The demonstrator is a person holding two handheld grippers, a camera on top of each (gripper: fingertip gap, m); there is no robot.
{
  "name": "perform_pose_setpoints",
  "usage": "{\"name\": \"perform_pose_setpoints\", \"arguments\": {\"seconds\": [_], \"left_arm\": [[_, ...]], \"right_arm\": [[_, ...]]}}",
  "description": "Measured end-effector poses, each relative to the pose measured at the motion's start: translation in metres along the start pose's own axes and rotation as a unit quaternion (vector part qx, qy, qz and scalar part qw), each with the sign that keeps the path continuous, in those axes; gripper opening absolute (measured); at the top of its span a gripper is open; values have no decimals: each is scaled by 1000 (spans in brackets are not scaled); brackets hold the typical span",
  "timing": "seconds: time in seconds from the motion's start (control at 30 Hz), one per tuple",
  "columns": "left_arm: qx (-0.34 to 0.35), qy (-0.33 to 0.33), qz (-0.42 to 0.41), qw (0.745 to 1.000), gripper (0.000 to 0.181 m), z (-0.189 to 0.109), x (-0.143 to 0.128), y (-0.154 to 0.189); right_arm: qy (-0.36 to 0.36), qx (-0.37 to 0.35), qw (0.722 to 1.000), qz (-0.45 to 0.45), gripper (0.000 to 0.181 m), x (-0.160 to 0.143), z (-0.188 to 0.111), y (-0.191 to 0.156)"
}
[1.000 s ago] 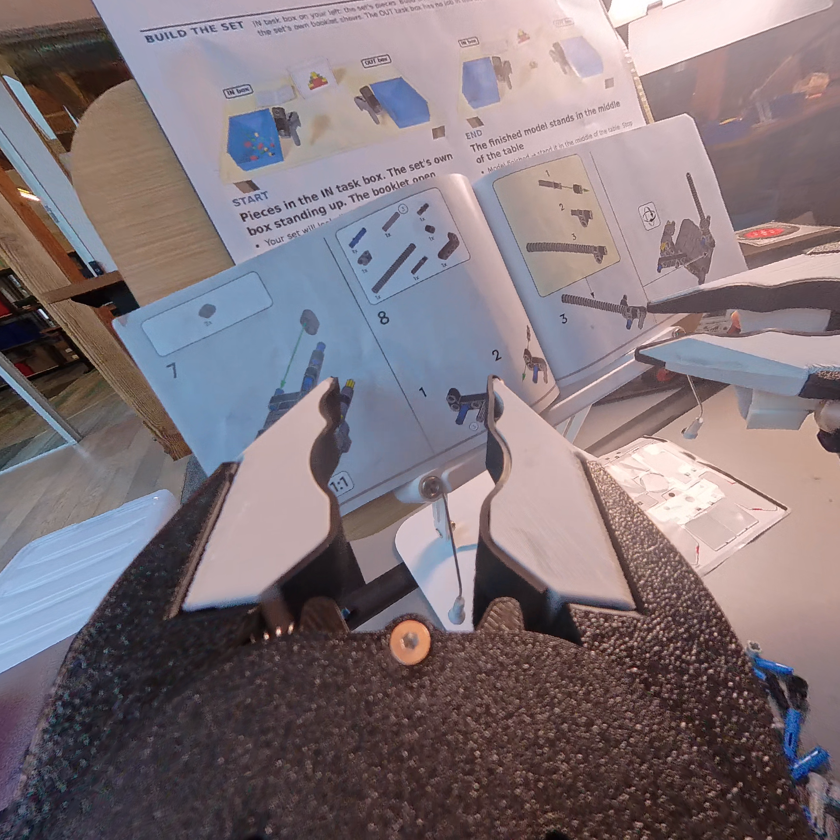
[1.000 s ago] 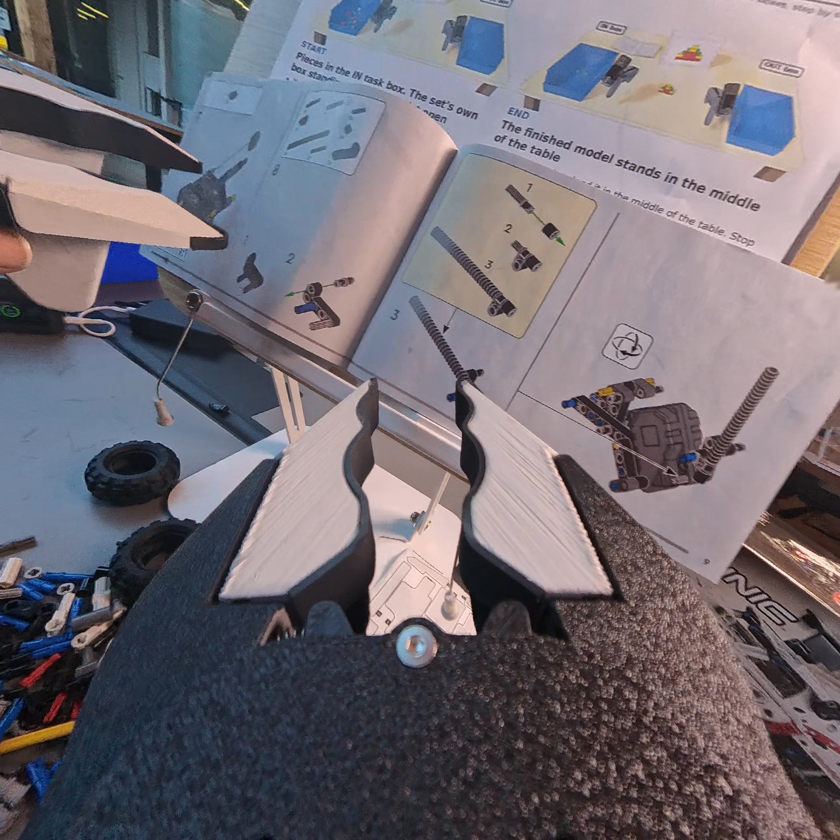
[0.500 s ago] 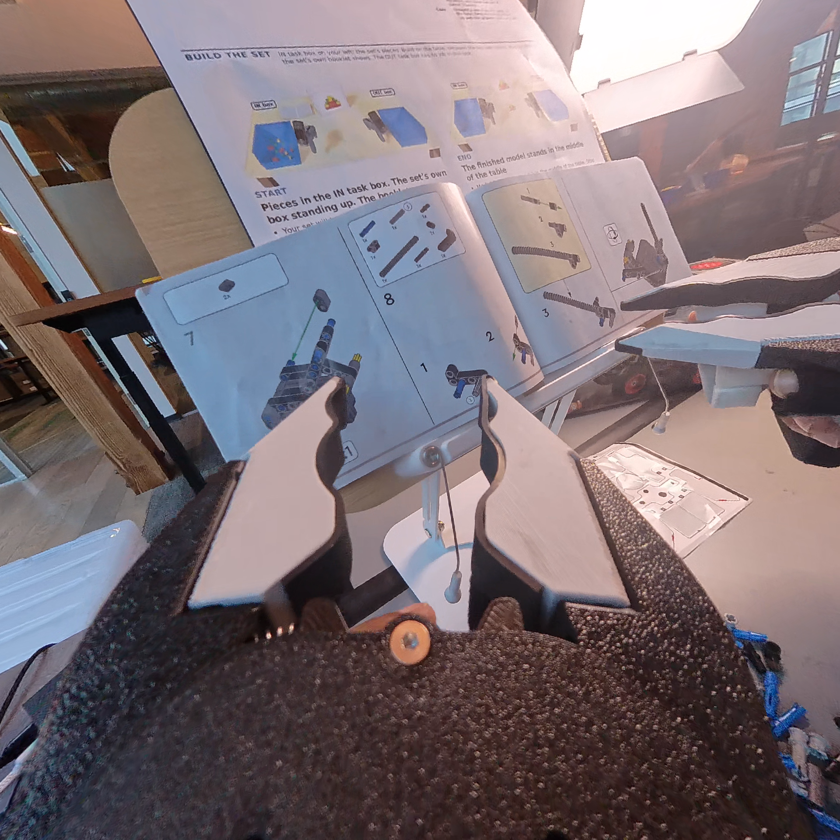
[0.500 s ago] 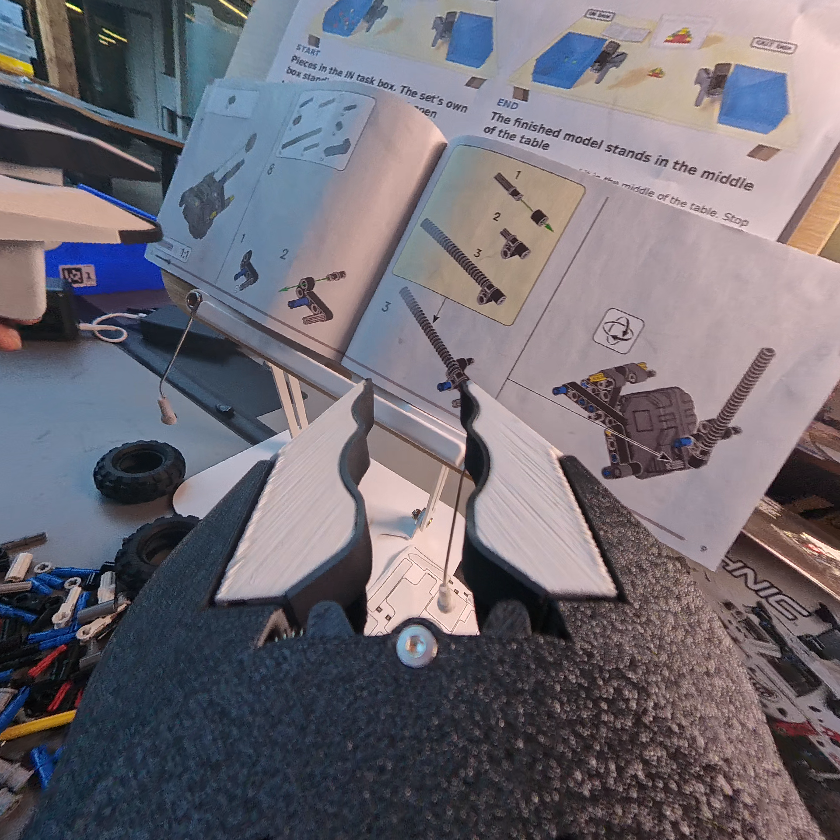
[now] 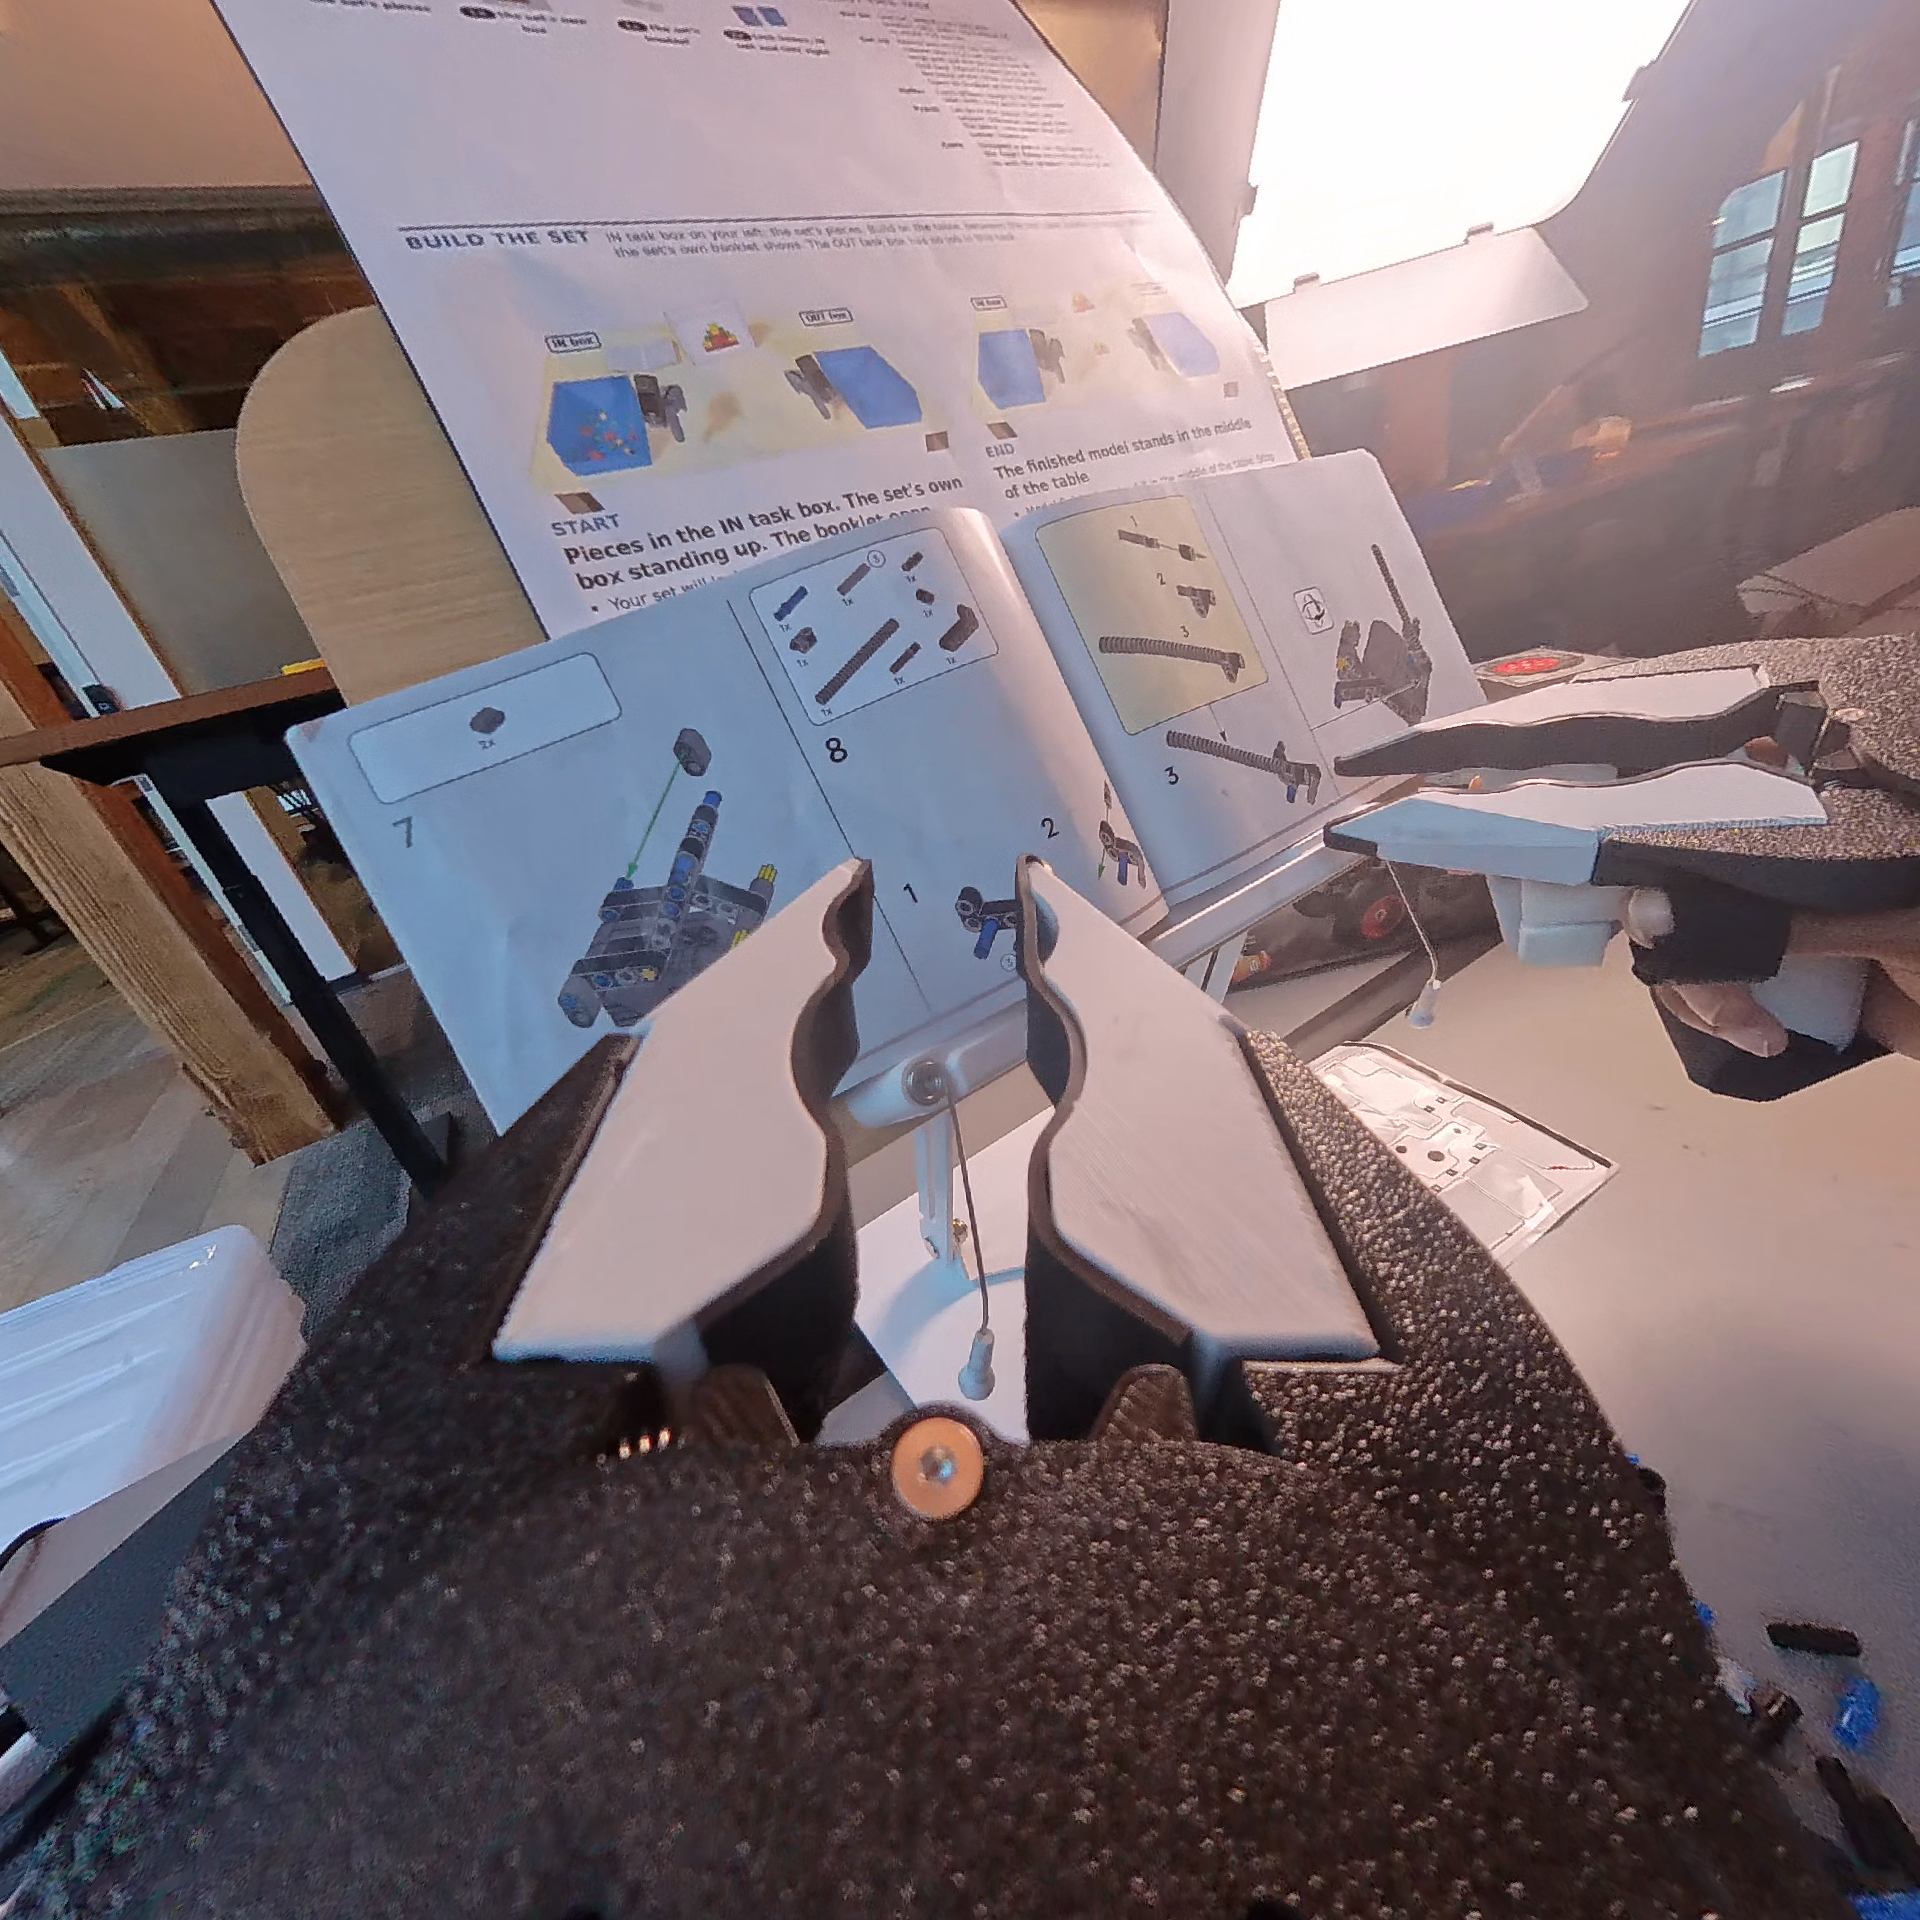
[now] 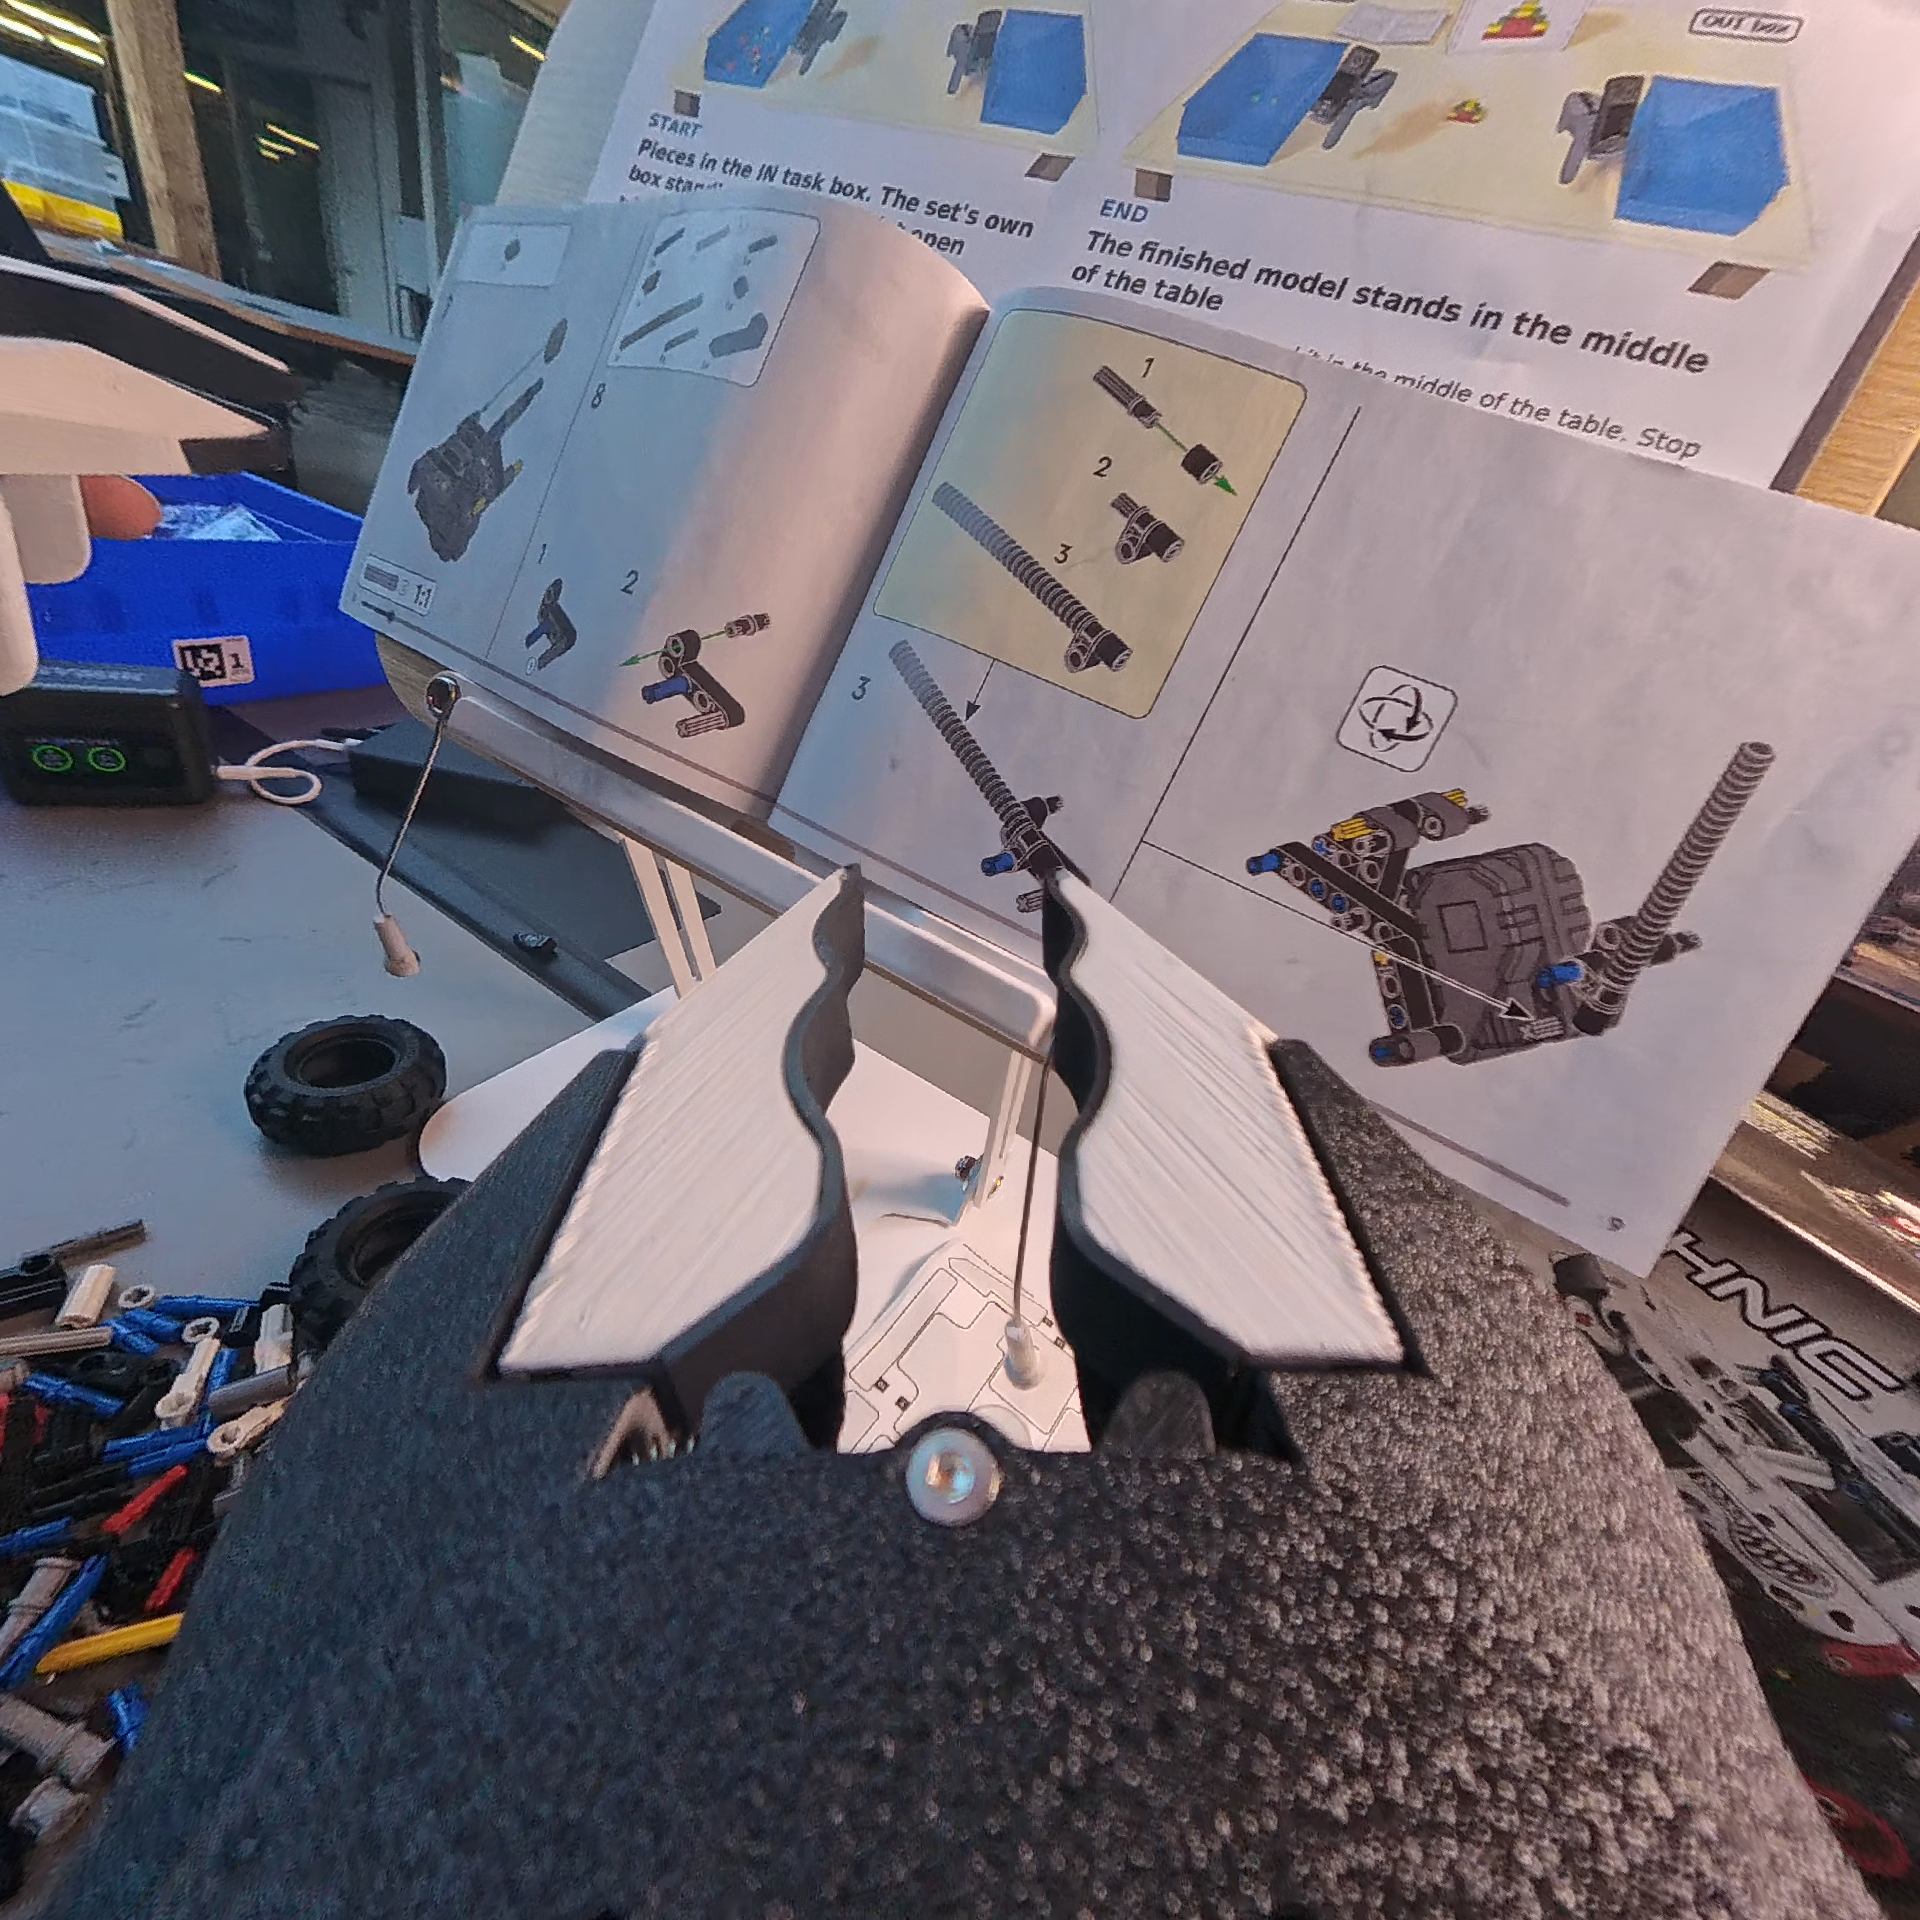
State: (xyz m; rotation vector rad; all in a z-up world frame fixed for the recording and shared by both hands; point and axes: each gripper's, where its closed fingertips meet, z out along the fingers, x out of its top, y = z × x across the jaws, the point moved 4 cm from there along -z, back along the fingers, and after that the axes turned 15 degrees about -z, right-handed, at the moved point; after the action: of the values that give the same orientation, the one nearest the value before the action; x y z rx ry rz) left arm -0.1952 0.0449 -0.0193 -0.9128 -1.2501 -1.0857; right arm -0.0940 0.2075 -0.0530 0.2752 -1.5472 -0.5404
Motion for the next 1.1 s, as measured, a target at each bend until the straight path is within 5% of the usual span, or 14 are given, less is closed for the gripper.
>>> {"name": "perform_pose_setpoints", "arguments": {"seconds": [0.67,1.1], "left_arm": [[-2,-37,-67,997,38,3,-14,-4],[-76,-59,-19,995,43,1,-7,38]], "right_arm": [[-3,-18,1000,8,24,-8,0,3],[-2,-18,1000,-9,17,-13,4,-2]]}}
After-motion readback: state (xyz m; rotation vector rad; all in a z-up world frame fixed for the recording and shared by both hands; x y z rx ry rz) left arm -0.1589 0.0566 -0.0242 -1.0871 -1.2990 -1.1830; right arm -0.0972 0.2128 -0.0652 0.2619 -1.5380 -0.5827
